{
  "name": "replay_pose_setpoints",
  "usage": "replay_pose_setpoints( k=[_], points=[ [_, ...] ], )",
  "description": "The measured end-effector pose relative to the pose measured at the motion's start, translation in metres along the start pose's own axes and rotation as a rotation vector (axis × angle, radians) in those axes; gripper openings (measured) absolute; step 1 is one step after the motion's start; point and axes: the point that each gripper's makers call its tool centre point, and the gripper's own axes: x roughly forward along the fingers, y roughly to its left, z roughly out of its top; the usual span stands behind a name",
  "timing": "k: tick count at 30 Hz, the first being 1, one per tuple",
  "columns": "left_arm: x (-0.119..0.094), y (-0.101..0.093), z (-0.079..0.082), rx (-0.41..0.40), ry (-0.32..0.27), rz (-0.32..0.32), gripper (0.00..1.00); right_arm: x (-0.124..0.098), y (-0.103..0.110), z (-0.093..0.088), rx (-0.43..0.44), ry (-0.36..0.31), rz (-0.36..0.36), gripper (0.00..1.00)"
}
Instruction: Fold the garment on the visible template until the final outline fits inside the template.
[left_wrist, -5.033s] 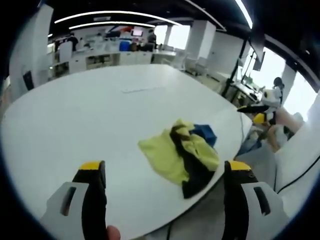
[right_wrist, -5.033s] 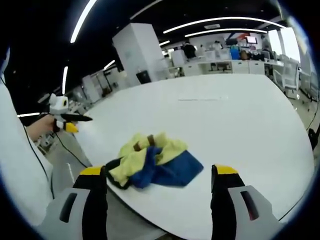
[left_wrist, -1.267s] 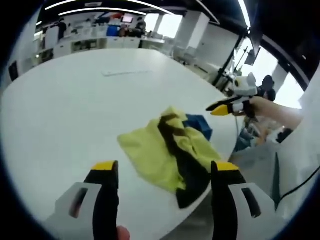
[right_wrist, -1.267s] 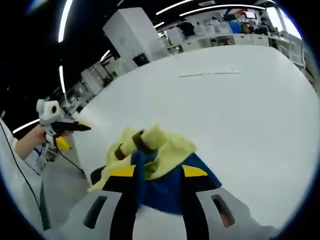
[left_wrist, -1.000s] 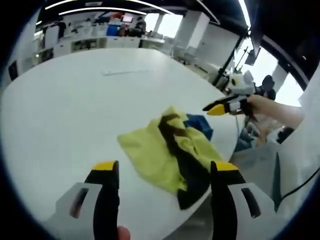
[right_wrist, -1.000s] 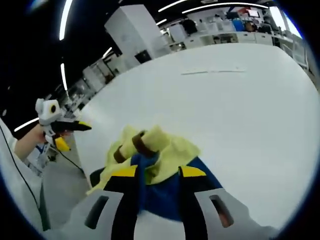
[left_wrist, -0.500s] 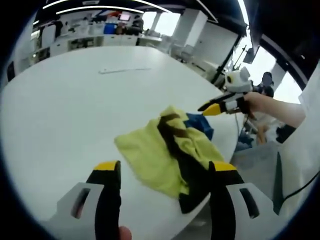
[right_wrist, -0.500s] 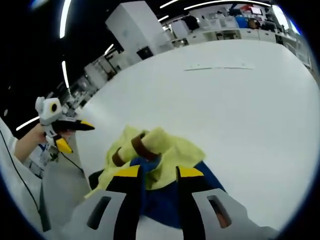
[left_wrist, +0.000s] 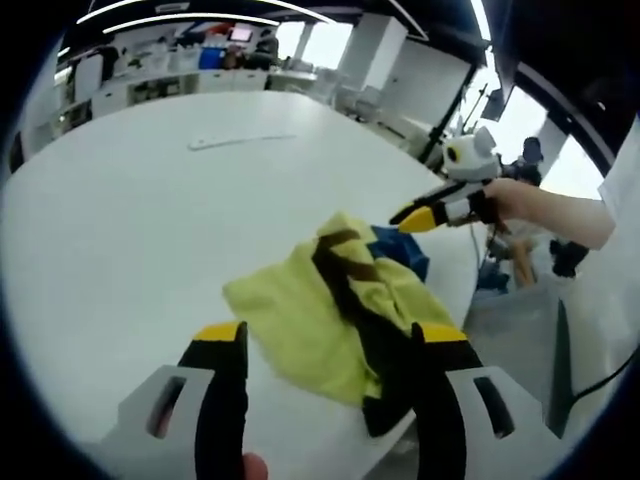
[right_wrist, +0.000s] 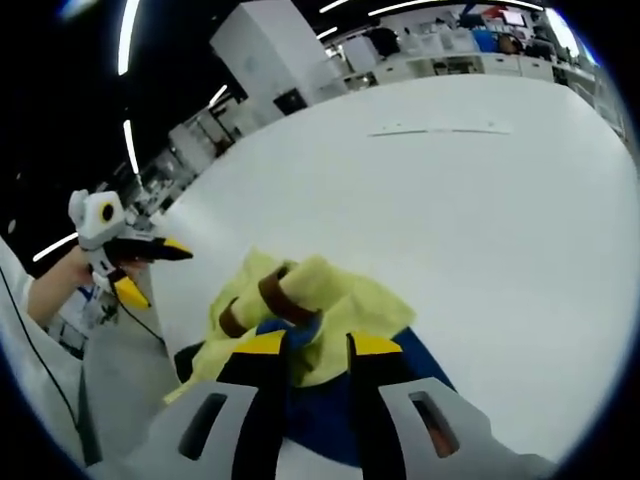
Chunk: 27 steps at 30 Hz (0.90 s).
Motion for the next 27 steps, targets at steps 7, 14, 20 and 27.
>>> replay_pose_setpoints(
  k=[7,14,20,27],
  points=[
    [0.006,0.002,0.000,0.004,0.005,-0.013,0.61,0.010,-0.001,0.001,0.008,0.025,-0.005,0.20],
    [0.008,0.002,-0.002,0.003,0.011,-0.019,0.60,0.021,0.001,0.001,0.011,0.047,0.004,0.19],
    [0.010,0.003,-0.002,-0.001,0.012,-0.018,0.59,0.032,-0.001,-0.005,0.019,0.091,0.006,0.17],
    [0.012,0.004,-0.003,-0.004,0.017,-0.020,0.59,0.040,0.003,-0.009,0.039,0.127,0.028,0.15]
  ],
)
